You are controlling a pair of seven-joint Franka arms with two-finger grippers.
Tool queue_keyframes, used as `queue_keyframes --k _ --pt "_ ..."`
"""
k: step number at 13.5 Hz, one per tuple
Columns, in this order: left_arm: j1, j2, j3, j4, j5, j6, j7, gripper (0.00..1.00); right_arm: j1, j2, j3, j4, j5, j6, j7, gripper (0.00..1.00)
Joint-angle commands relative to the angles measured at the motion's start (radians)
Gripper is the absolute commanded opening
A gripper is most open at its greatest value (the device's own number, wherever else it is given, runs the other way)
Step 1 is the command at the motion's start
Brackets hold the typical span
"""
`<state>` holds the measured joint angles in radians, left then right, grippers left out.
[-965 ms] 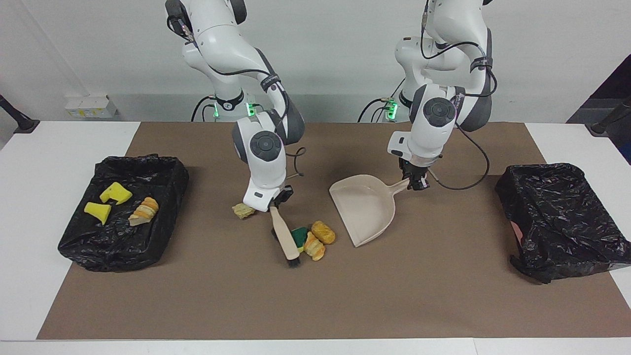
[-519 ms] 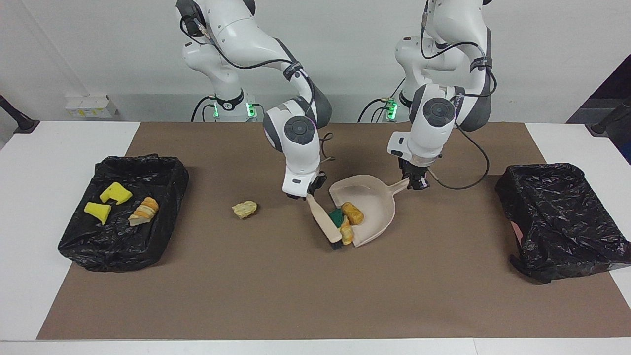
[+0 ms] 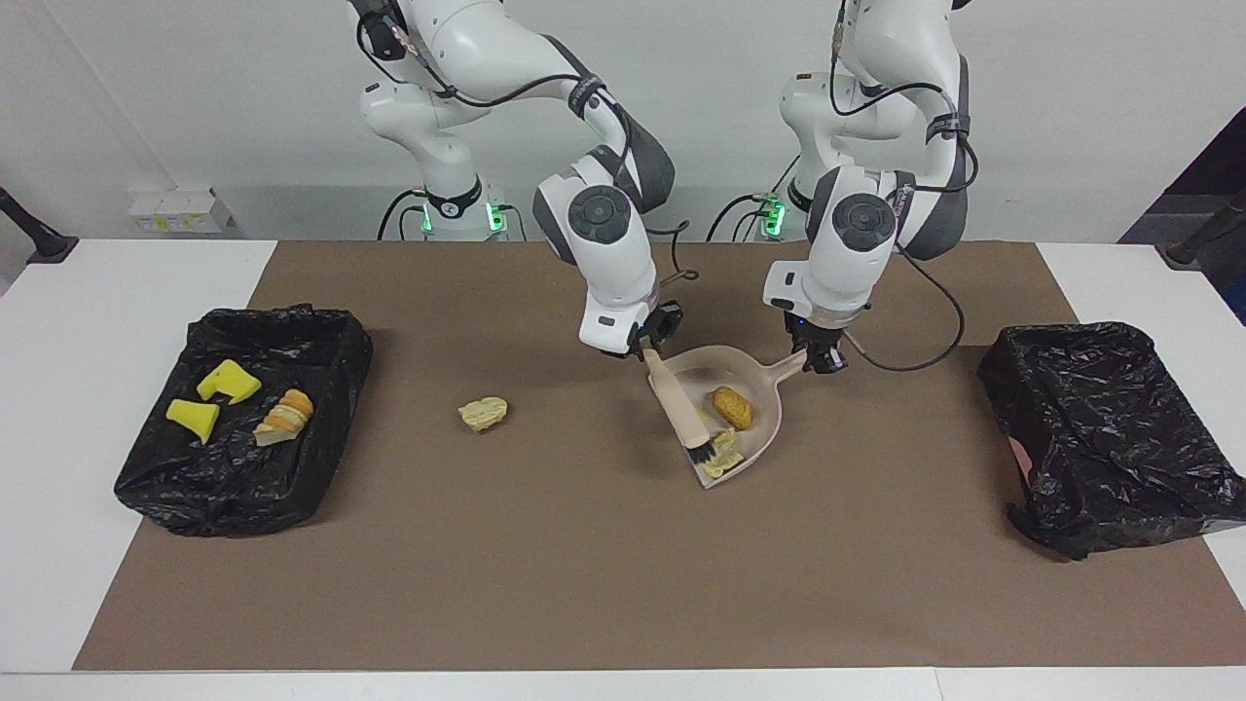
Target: Sweep and dump trash in bin
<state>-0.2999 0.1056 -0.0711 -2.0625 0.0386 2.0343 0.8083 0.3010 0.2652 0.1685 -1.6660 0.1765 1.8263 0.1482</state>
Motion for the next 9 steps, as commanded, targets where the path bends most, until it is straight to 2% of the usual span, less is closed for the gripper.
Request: queue_keyframes --k 1,2,5,7,9 --pt "-0.013 -0.069 0.011 -0.125 -0.014 0.128 -0.032 0.00 -0.088 -0.018 -0.001 -0.024 -0.099 -0.035 0.001 0.00" --pt "-0.013 -0.078 0.011 -0.154 -0.014 0.171 -0.041 0.00 -0.112 -0.020 -0.001 -0.029 -0.133 -0.035 0.001 0.00" --pt "-0.013 -0.083 0.010 -0.159 -0.014 0.172 -0.051 0.00 -0.224 -0.035 -0.003 -0.090 -0.220 -0.016 0.002 0.00" --pt "-0.013 -0.083 0.010 -0.159 -0.016 0.172 -0.058 0.00 -0.291 -0.064 -0.003 -0.182 -0.293 0.026 0.007 0.00" --pt "-0.013 -0.083 0.010 -0.159 -0.016 0.172 -0.061 0.00 -0.315 -0.108 -0.001 -0.271 -0.298 0.068 0.028 0.00"
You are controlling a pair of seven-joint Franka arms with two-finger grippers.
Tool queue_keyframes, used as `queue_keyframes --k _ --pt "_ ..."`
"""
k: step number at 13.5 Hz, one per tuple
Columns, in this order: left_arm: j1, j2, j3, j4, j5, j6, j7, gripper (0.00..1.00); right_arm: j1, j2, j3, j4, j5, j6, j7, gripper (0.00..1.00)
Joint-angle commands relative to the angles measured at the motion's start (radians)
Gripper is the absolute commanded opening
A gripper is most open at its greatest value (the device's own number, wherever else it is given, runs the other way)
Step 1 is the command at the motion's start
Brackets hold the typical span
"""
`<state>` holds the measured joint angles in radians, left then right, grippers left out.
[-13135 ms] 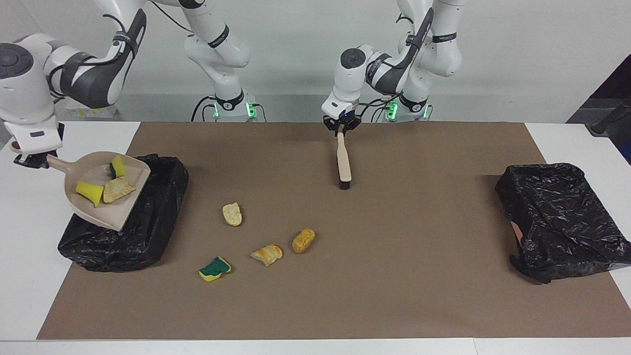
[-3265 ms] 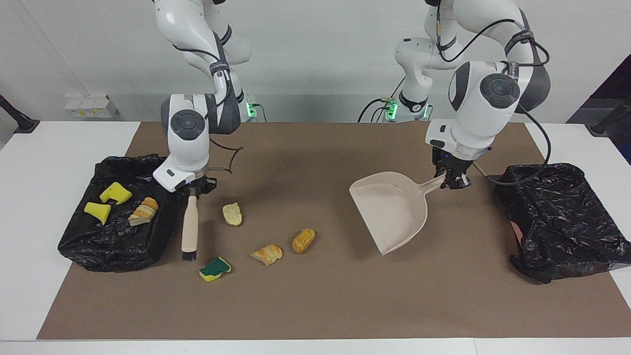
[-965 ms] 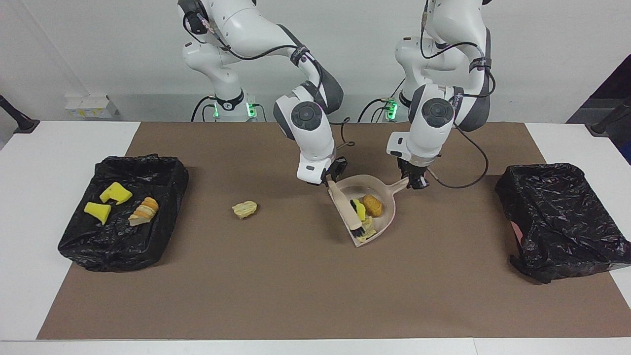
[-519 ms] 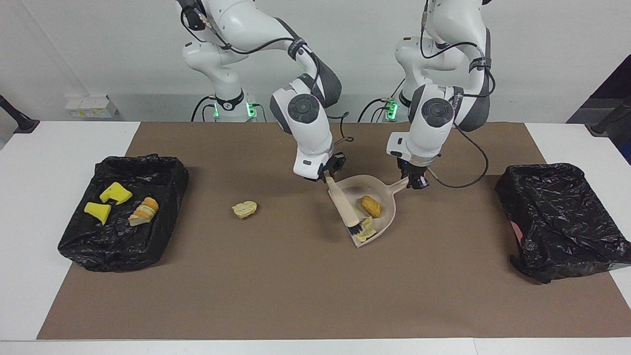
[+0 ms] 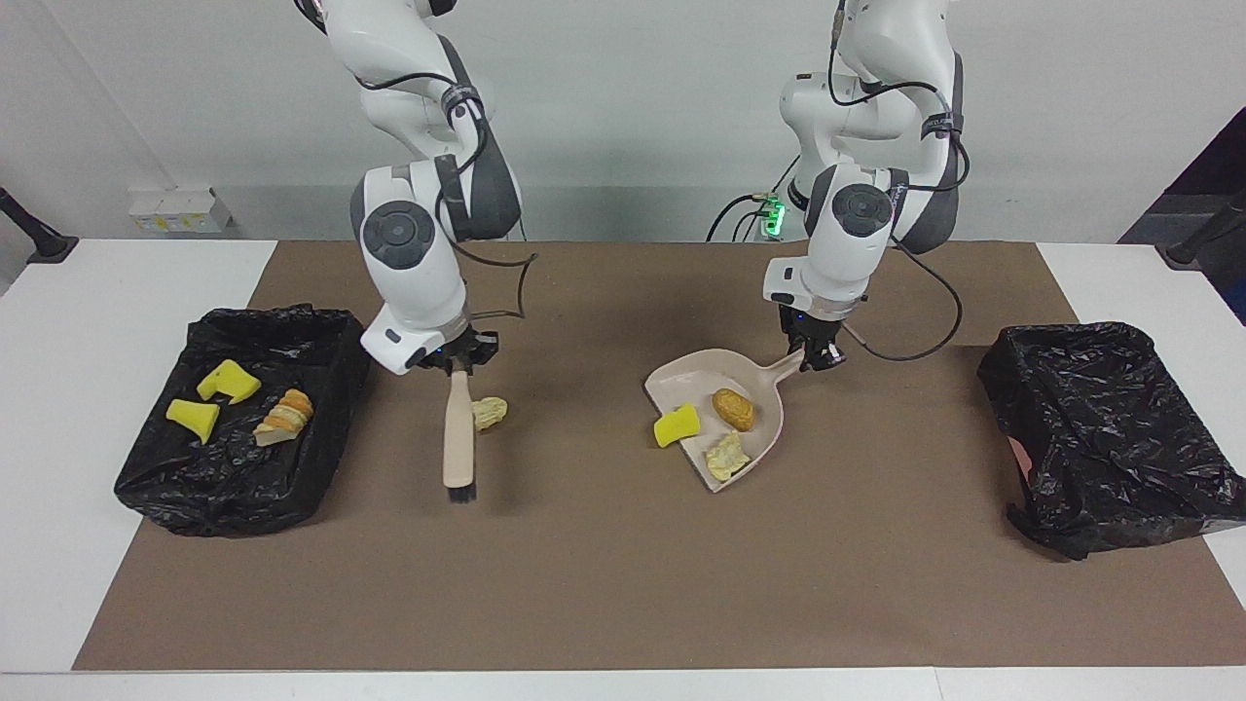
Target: Sweep and dump trash in bin
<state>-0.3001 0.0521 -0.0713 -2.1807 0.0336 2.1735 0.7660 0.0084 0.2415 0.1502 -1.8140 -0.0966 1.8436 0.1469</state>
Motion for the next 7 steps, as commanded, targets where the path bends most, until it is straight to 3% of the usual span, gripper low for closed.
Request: queue_keyframes --k 1,5,7 --pt "-0.014 -0.029 0.010 -0.040 -0.012 0.031 -0.019 0.00 -0.022 -0.105 0.017 -0.154 -0.025 0.051 0.033 0.00" --pt "-0.014 -0.031 0.010 -0.040 -0.014 0.028 -0.021 0.00 -0.010 -0.122 0.022 -0.223 -0.025 0.062 0.081 0.00" --pt "-0.014 -0.031 0.010 -0.040 -0.014 0.028 -0.022 0.00 0.004 -0.119 0.025 -0.267 -0.025 0.126 0.129 0.00"
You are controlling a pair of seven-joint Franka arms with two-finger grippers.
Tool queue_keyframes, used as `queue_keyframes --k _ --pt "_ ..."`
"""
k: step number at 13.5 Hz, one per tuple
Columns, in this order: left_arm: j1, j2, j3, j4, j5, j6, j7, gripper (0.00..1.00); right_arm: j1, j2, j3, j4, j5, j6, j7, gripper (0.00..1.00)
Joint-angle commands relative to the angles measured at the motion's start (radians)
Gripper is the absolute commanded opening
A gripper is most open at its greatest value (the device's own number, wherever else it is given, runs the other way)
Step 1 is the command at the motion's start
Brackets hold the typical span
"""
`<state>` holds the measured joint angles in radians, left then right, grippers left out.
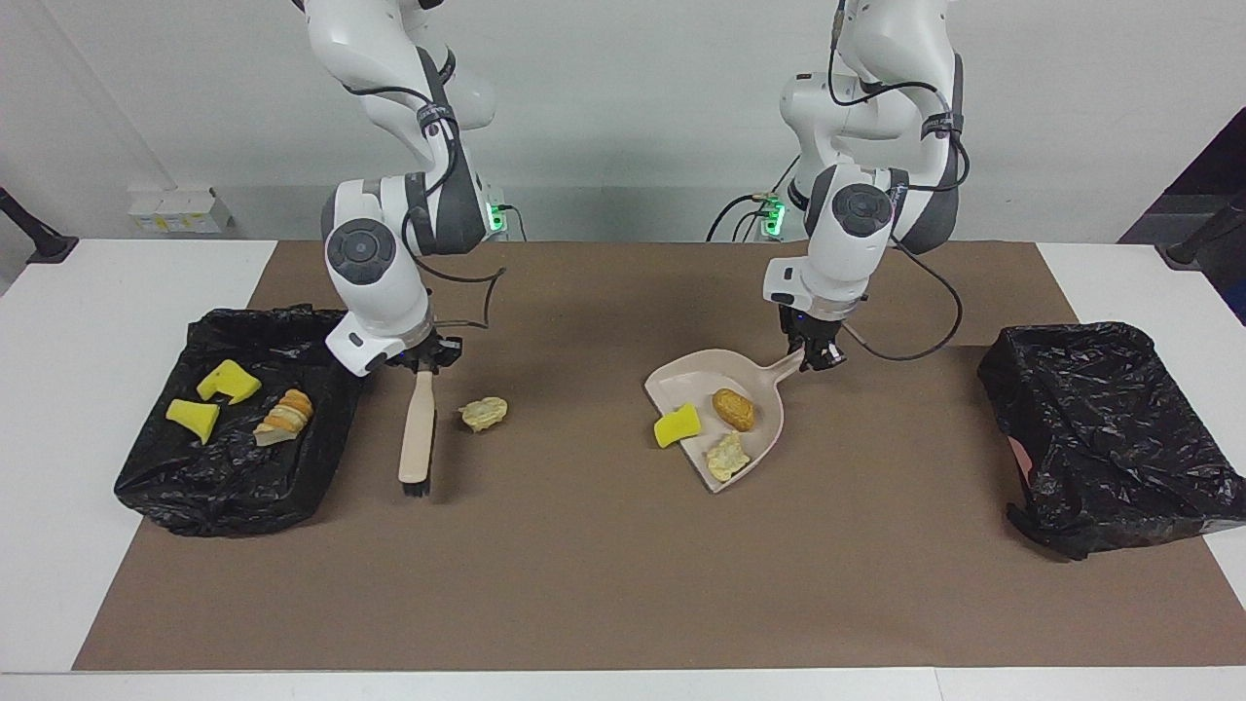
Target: Sweep and dump trash in bin
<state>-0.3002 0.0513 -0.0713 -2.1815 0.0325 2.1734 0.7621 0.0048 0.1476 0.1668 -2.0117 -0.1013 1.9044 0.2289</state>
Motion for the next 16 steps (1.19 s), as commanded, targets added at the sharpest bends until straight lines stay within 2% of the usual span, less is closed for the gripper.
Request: queue_keyframes --k 1,6,13,16 --pt "-0.014 -0.030 0.010 -0.040 -0.013 0.028 -0.018 0.00 0.029 -0.020 0.008 -0.076 -0.020 0.079 0.061 0.00" --pt "-0.016 -0.030 0.010 -0.040 -0.013 0.028 -0.020 0.00 0.128 0.053 0.010 -0.052 -0.011 0.143 0.174 0.00" --pt "-0.016 -0.030 0.010 -0.041 -0.013 0.028 -0.032 0.00 0.241 0.259 0.045 0.229 0.049 0.145 0.129 0.00" --pt "-0.016 -0.030 0.010 -0.040 -0.013 0.028 -0.036 0.00 0.257 0.334 0.108 0.336 0.074 0.150 0.122 0.00"
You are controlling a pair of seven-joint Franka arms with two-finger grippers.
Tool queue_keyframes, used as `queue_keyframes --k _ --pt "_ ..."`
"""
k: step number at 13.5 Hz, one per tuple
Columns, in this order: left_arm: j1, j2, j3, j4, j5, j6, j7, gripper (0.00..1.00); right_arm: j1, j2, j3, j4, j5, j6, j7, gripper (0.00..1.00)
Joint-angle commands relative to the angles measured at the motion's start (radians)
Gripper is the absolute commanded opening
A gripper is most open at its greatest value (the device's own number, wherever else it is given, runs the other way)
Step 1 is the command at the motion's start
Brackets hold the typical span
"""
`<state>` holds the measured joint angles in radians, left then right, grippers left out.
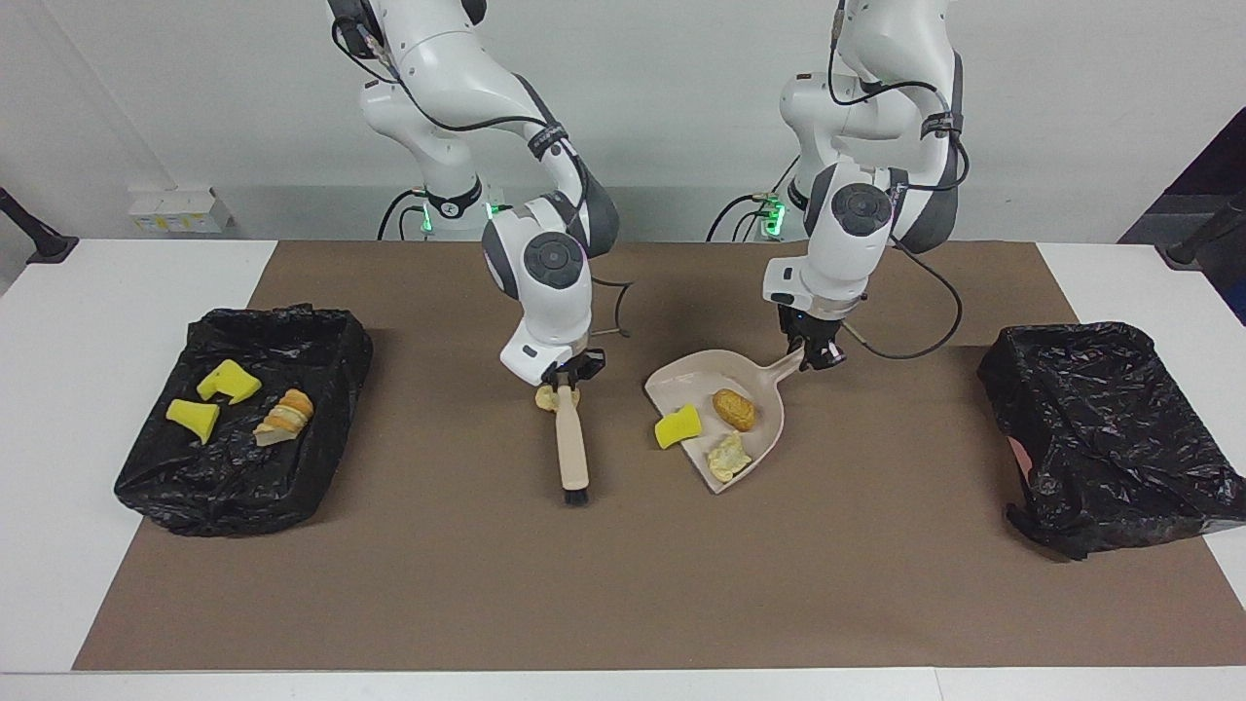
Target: Sweep and dump trash in bin
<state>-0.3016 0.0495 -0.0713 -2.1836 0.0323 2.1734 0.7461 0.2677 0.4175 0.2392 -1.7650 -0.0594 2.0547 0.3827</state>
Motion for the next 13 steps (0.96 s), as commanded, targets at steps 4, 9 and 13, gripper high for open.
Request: queue_keyframes --k 4,9,13 --pt "-0.014 -0.028 0.010 -0.038 -0.012 0.028 -0.022 0.00 0.007 0.098 0.088 0.183 0.076 -0.039 -0.028 0.00" --pt "-0.014 -0.028 0.010 -0.038 -0.012 0.028 -0.025 0.00 -0.063 0.008 0.054 0.174 0.055 -0.148 -0.024 0.00" --pt "-0.016 -0.028 0.010 -0.038 -0.012 0.026 -0.042 0.00 -0.145 -0.089 0.043 0.075 -0.002 -0.274 0.031 0.00"
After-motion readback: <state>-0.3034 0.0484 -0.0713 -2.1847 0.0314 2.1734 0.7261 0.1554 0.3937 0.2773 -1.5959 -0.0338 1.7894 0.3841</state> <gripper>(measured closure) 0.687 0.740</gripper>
